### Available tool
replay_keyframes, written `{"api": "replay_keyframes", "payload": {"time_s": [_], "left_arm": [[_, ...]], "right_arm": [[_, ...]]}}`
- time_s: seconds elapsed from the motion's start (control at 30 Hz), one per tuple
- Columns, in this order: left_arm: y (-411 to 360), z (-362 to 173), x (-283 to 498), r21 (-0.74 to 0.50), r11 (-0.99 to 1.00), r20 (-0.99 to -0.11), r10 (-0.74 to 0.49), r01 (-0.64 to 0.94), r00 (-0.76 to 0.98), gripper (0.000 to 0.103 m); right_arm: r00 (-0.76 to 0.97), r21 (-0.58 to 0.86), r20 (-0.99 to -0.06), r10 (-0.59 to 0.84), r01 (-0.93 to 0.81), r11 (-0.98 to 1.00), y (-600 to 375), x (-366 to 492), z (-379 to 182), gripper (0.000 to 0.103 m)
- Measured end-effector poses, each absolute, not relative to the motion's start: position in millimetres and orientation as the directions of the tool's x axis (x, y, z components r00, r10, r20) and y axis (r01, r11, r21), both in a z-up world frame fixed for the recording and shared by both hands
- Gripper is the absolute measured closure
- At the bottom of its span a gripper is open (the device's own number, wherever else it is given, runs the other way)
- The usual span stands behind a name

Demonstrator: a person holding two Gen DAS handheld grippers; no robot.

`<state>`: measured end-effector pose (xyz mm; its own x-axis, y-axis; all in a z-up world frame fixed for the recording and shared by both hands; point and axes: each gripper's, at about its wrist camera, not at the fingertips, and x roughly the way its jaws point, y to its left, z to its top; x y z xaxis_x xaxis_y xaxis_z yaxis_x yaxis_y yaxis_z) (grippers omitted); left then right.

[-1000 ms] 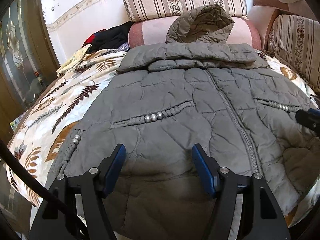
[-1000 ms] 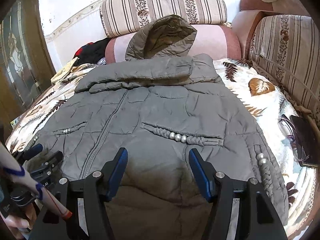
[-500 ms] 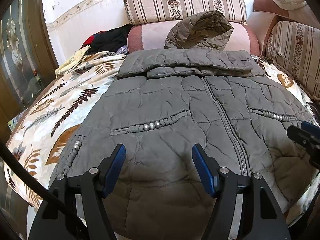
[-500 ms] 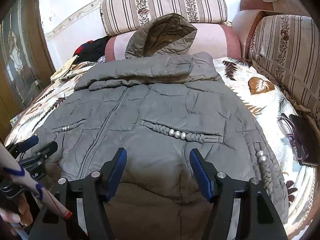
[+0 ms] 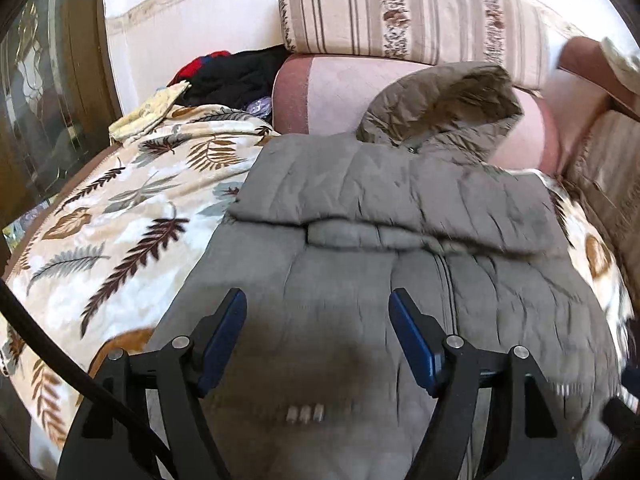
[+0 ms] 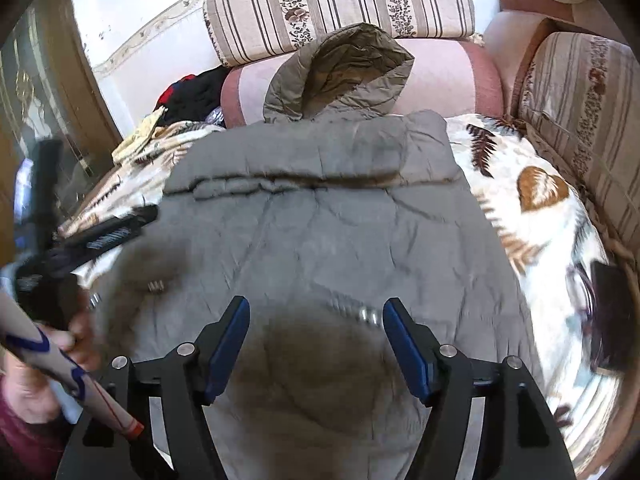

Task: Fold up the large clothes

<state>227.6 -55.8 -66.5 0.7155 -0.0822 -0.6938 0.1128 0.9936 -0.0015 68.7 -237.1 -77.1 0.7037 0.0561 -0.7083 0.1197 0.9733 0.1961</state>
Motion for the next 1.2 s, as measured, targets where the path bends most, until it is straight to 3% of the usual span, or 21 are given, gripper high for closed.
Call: {"api": "replay_keyframes", "payload": {"time_s": [0.17, 0.3, 0.53, 0.77, 0.9, 1.2], "left_arm": [[-48, -94, 260, -0.029, 0.995, -0.709, -0.088, 0.096, 0.7, 0.03], [-36, -112, 281, -0.057, 0.993, -0.753, -0.112, 0.106, 0.649, 0.03], [-22, -111, 299, -0.076, 0.994, -0.75, -0.112, 0.085, 0.652, 0.03], [-24, -100, 301, -0.055, 0.993, -0.716, -0.112, 0.105, 0.689, 0.03], [-27, -96, 298, -0.041, 0.993, -0.702, -0.105, 0.107, 0.704, 0.03], [-38, -96, 293, 0.007, 0.993, -0.684, -0.083, 0.121, 0.725, 0.03]], "right_arm": [[0.694, 0.171, -0.72, 0.024, 0.144, 0.975, -243, 131, -38, 0.026], [0.659, 0.154, -0.752, 0.008, 0.164, 0.974, -242, 201, -38, 0.025], [0.585, 0.14, -0.81, -0.025, 0.234, 0.962, -239, 317, -87, 0.025], [0.512, 0.107, -0.858, -0.044, 0.263, 0.959, -236, 340, -136, 0.025], [0.549, 0.169, -0.836, 0.009, 0.242, 0.956, -242, 332, -106, 0.025], [0.685, 0.263, -0.729, -0.015, 0.3, 0.917, -309, 328, -3, 0.025]]}}
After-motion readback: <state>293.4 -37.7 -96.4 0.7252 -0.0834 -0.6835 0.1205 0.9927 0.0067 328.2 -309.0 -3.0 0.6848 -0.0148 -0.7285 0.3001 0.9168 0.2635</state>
